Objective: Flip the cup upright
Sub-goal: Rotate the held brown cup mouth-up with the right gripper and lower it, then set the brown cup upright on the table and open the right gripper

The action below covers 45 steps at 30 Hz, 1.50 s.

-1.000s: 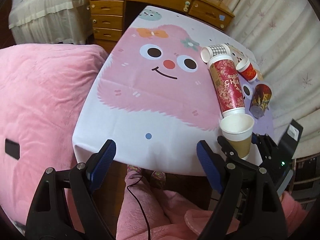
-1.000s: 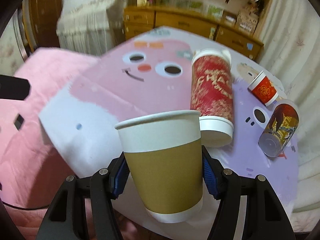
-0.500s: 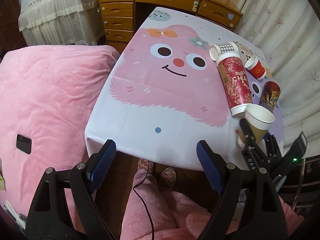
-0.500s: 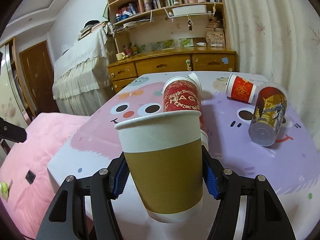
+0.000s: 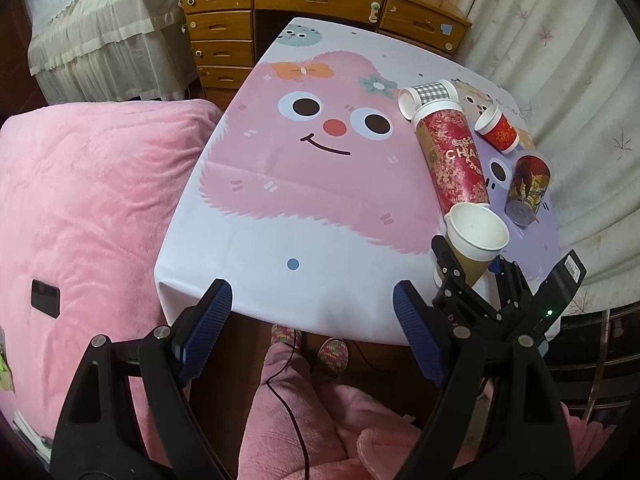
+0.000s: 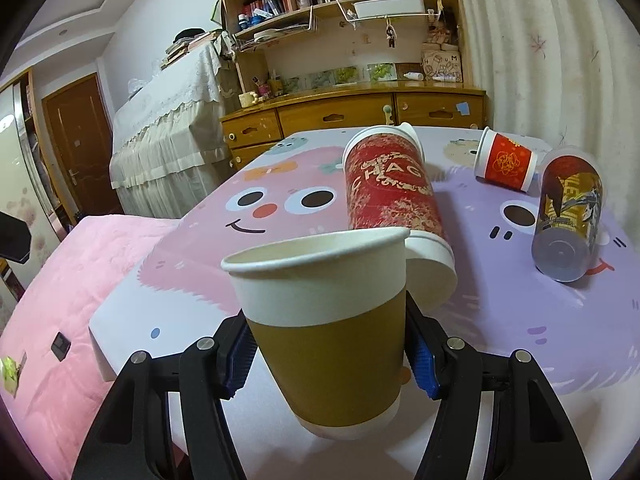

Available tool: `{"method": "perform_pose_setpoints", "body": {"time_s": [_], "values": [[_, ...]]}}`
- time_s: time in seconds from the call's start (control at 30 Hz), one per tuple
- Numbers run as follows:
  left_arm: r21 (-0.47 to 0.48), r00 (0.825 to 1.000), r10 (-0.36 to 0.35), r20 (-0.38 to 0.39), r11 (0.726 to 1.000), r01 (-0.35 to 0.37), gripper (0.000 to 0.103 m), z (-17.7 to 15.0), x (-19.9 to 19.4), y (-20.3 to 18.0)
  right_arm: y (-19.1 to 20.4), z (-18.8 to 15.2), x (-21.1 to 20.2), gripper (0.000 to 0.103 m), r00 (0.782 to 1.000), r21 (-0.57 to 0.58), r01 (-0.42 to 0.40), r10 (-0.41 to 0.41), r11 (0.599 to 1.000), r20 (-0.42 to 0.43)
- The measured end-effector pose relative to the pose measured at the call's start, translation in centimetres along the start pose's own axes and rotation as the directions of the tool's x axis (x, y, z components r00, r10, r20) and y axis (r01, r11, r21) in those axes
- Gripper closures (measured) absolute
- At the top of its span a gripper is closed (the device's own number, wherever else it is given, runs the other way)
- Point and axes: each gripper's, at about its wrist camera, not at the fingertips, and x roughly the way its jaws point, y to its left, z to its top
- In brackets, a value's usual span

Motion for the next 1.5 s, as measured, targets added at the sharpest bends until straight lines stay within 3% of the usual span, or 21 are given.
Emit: {"method": "perform_pose_setpoints", "body": {"time_s": [0.77,0.93,1.13,1.27,1.33,1.37,1.5], "values": [[-0.013,1.0,0.002,0.011,1.0,-0.002,0.022,-0.5,-0.7,-1.1,-0.8,-3.2,-0.2,0.041,0.998,-0.058,-0.002,-0.002,0.998,-0.067],[-0.023,1.0,-0.009,0.013,1.0,0.009,0.022,-1.1,-1.3,-1.5,-1.0,-4.4,-0.4,0.042,0.994,-0.084,0.018,-0.028,0.996,-0.11],[0.016,0.999,-0.025,0.021,1.0,0.024,0.022,-0.6,-1.5,-3.1,-1.9,-3.6,0.7,0.042,0.988,-0.124,0.068,-0.083,0.99,-0.127],[0.037,0.998,-0.059,0.028,0.998,0.058,0.022,0.1,-1.6,-4.5,-2.9,-2.7,1.3,0.039,0.974,-0.118,0.044,-0.068,0.992,-0.214],[0.054,0.997,-0.078,0.014,0.996,0.078,0.022,0.5,-1.4,-5.3,-2.9,-2.5,1.5,0.029,0.965,-0.134,0.022,-0.057,0.991,-0.256],[0.065,0.997,-0.08,0.01,0.995,0.079,0.022,0.6,-1.3,-5.7,-2.9,-2.4,1.6,0.022,0.956,-0.137,0.002,-0.042,0.991,-0.291],[0.083,0.995,-0.101,0.002,0.991,0.101,0.022,1.1,-1.0,-6.9,-2.9,-2.4,0.9,0.014,0.917,-0.075,-0.013,-0.018,0.997,-0.398]]}}
